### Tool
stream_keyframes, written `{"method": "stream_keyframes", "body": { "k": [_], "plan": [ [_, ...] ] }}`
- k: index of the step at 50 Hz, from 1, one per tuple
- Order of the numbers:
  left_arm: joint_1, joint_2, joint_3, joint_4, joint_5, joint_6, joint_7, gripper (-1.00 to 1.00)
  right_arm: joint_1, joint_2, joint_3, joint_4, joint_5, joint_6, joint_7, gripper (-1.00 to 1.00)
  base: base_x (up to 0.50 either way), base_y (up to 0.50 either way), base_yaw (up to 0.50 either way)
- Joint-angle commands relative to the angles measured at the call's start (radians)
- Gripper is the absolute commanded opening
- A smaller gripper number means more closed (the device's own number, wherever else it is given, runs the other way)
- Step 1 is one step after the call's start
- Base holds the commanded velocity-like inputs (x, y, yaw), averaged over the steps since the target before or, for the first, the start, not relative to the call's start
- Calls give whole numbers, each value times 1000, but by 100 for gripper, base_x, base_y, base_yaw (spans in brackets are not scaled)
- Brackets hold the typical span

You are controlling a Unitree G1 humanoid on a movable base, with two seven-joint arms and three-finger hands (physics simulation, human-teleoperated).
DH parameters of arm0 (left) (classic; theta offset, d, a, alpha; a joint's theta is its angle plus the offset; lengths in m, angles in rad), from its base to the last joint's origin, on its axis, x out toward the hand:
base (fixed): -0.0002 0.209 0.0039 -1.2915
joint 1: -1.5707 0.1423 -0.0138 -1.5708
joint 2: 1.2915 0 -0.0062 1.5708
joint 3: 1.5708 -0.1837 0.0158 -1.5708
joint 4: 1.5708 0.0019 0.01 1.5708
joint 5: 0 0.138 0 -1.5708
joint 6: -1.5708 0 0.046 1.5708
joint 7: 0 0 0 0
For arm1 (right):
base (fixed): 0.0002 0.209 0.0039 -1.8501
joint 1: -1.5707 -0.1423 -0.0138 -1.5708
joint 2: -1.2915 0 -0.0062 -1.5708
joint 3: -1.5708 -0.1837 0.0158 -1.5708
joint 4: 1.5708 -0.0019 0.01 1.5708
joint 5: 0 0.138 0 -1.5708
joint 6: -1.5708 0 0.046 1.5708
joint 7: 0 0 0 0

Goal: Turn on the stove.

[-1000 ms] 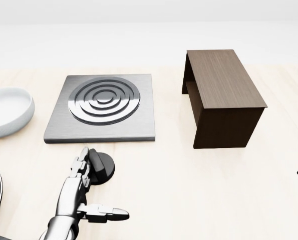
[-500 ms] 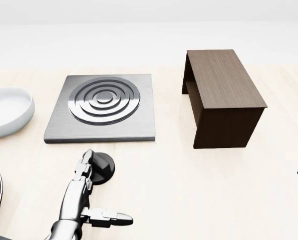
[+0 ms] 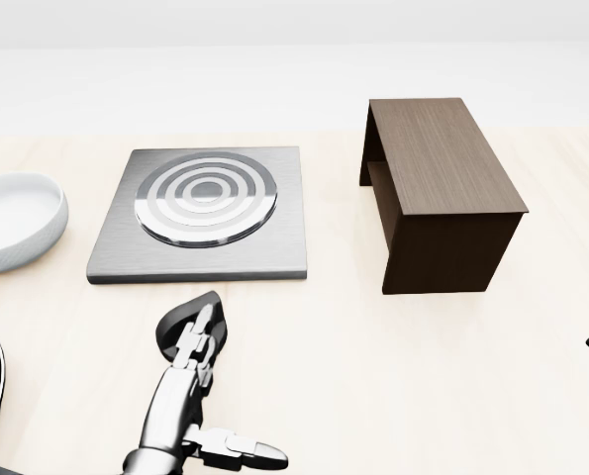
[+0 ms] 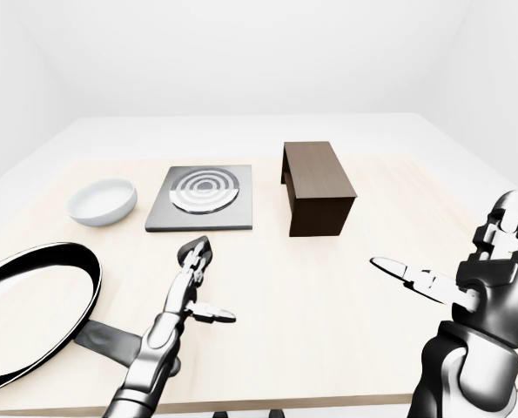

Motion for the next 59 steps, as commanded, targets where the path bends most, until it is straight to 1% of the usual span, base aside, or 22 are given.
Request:
{"method": "stream_keyframes", "body": {
  "k": [1, 3, 6, 9, 13, 18, 19, 22, 23, 26, 27, 28, 30, 36, 37, 38, 42, 44, 46, 52, 53, 59],
  "plan": [
    [18, -10, -28, -16, 10, -2, -10, 100, 2, 1, -2, -5, 2, 0, 0, 100, 0, 0, 0],
    [11, -10, -26, -9, 10, -1, -8, 100, 1, 2, 0, 1, 0, 0, 1, 100, 0, 0, 0],
    [-10, -12, -20, 22, 10, -13, -4, 100, 1, 1, -3, -3, 3, 0, 1, 100, 0, 0, 0],
    [7, -14, -27, -27, 9, 13, -9, 100, 0, 1, 0, 6, 0, 0, 1, 100, 0, 0, 0],
    [11, -12, -24, -34, -4, 9, -16, 100, 2, 1, -1, 2, 2, 0, 0, 100, 0, 0, 0],
    [85, -2, -49, -258, -16, 99, -24, 100, 0, 0, 1, -4, 1, 0, -2, 100, 0, 0, 0],
    [107, 2, -57, -332, -22, 123, -28, 100, 0, 0, -1, -5, 3, 0, -1, 100, 0, 0, 0],
    [159, 12, -80, -483, -47, 134, -31, 100, -1, 0, 0, -4, 2, 0, -1, 100, 0, 0, 0],
    [160, 16, -83, -488, -50, 136, -28, 100, -1, 0, 0, -4, 2, 0, -1, 100, 0, 0, 0],
    [205, 36, -111, -575, -30, 134, -17, 100, 0, -1, -2, -11, 4, 0, 0, 100, 0, 0, 0],
    [214, 43, -112, -583, -32, 123, -17, 100, -1, -1, -3, -10, 4, 0, 1, 100, 0, 0, 0],
    [220, 48, -108, -584, -34, 111, -16, 100, -1, -1, -4, -11, 5, 0, 1, 100, 0, 0, 0],
    [217, 51, -89, -595, -52, 118, -18, 100, -2, -1, -2, -12, 4, 0, 0, 100, 0, 0, 0],
    [191, 46, -49, -567, -63, 113, -10, 100, -1, 1, 0, -11, 3, 0, 1, 100, 0, 0, 0],
    [184, 43, -42, -553, -62, 104, -5, 100, 1, 2, 1, -7, 2, 0, 2, 100, 0, 0, 0],
    [174, 38, -28, -530, -57, 84, 14, 100, 2, 3, 0, -6, 2, 0, 3, 100, 0, 0, 0],
    [170, 35, -20, -522, -67, 83, 14, 100, 1, 1, 1, -3, 3, 0, 4, 100, 0, 0, 0],
    [173, 33, -20, -526, -60, 66, 26, 100, 1, 1, 1, 1, 3, 0, 5, 100, 0, 0, 0],
    [174, 33, -20, -528, -61, 68, 28, 100, 2, 2, 2, -2, 3, 0, 5, 100, 0, 0, 0],
    [176, 31, -12, -527, -57, 30, 54, 100, 3, 2, 0, -4, 4, 0, 6, 100, 0, 0, 0],
    [178, 29, -8, -532, -51, 12, 69, 100, 3, 3, 1, -3, 2, 0, 6, 100, 0, 0, 0],
    [162, 21, 18, -517, -75, -4, 115, 100, 4, 3, 4, 2, 2, 0, 12, 100, 0, 0, 0]
  ]
}}
